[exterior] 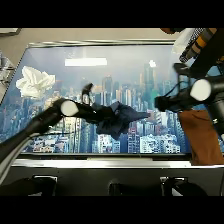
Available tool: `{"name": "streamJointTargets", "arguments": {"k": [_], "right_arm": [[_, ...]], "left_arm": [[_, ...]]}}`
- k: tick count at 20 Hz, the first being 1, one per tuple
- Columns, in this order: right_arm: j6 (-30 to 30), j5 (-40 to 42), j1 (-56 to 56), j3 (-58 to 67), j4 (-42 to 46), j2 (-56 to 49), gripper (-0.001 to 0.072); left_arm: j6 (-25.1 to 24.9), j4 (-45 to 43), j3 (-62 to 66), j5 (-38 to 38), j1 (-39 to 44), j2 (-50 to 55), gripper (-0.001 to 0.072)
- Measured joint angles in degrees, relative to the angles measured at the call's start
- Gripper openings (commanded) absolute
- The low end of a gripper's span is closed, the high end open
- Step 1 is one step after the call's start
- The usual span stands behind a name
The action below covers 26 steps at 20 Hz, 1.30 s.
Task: Fold the clothes and pants, and hang the long-sleeved shirts on hangers.
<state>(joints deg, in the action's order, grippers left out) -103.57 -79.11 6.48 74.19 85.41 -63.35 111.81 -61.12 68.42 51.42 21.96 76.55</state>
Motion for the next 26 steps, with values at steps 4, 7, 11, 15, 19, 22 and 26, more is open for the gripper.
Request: {"name": "streamJointTargets", "arguments": {"k": [4, 7, 11, 15, 19, 22, 26], "right_arm": [[4.3, 0.3, -16.0, -2.0, -12.8, -3.2, 0.0434], [9.1, 1.7, -22.3, -6.1, -23.5, -8.6, 0.0505], [14.6, 5.6, -22.4, -10.3, -34.5, -16.9, 0.05], [17.0, 10.7, -17.2, -11.6, -39.3, -23.7, 0.0478], [16.1, 16.9, -12.2, -12.0, -40.3, -27.0, 0.0478], [13.5, 20.0, -10.4, -12.0, -39.2, -28.2, 0.0478], [11.9, 21.6, -9.7, -12.0, -38.3, -28.9, 0.0214]], "left_arm": [[-6.9, 0.0, 0.0, 3.8, -9.7, -6.7, 0.0623], [-9.5, 0.0, 0.0, 5.7, -15.5, -9.2, 0.0617], [-10.9, 0.0, 0.0, 7.0, -19.9, -10.2, 0.0616], [-11.4, 0.1, 0.0, 7.4, -21.7, -10.5, 0.0617], [-11.3, 0.1, 0.0, 7.6, -22.8, -10.3, 0.0618], [-11.4, 0.1, -0.8, 7.9, -24.5, -9.7, 0.0618], [-11.9, 0.0, -3.7, 8.0, -27.2, -9.4, 0.0618]]}}
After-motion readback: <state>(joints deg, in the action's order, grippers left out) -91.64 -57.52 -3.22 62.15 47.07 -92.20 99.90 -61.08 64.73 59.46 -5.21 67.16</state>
